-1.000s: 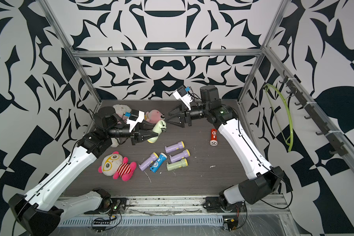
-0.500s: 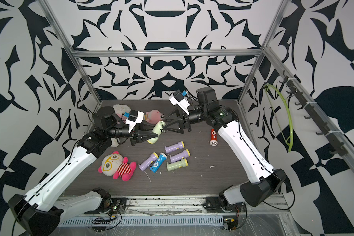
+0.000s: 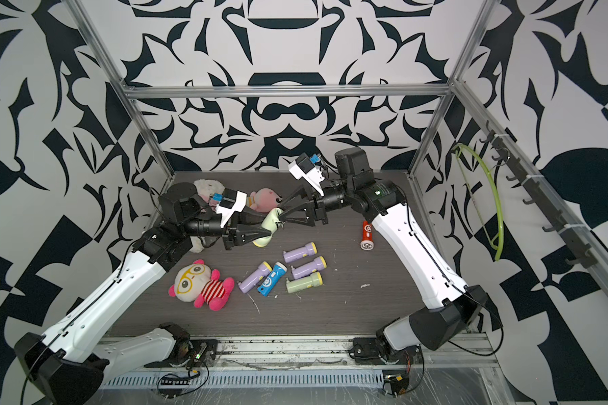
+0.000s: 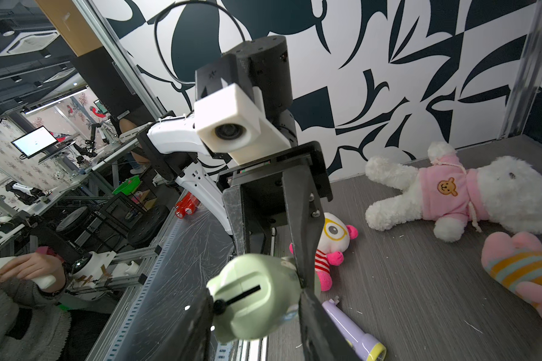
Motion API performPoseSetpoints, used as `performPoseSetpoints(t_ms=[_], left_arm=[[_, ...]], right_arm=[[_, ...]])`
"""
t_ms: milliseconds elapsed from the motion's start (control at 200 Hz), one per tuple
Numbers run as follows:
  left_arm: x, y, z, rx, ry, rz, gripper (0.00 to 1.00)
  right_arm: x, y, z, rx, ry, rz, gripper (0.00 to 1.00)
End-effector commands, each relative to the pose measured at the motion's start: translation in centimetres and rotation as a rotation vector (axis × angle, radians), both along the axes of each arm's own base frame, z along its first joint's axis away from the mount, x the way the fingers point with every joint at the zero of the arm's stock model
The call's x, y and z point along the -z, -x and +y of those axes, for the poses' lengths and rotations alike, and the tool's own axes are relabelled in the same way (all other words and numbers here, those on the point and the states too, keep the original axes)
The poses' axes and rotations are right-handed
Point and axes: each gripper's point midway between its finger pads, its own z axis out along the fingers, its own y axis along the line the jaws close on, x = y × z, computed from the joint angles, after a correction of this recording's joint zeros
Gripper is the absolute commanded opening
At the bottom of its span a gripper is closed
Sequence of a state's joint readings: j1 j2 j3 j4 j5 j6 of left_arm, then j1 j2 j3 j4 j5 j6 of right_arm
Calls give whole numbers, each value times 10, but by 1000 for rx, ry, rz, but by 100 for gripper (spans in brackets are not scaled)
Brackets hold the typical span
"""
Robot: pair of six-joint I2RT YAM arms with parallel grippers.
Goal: Close the plug at the bottom of the flashlight
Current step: Close the plug of the flashlight.
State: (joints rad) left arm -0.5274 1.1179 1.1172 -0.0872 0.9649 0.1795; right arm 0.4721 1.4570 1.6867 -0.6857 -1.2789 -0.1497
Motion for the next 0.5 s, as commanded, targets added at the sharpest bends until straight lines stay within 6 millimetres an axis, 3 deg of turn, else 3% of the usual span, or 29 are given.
performPoseSetpoints(t_ms=[0, 295, 495], left_arm=[[-18, 5, 1, 23, 33, -46, 0], [-18, 6, 0, 37, 34, -42, 0], [-18, 6, 0, 38, 33, -41, 0]], right_arm=[[-16, 6, -1, -21, -33, -49, 44], [-14, 5, 1, -30, -30, -35, 31], [-13, 4, 2, -37, -26, -23, 29]])
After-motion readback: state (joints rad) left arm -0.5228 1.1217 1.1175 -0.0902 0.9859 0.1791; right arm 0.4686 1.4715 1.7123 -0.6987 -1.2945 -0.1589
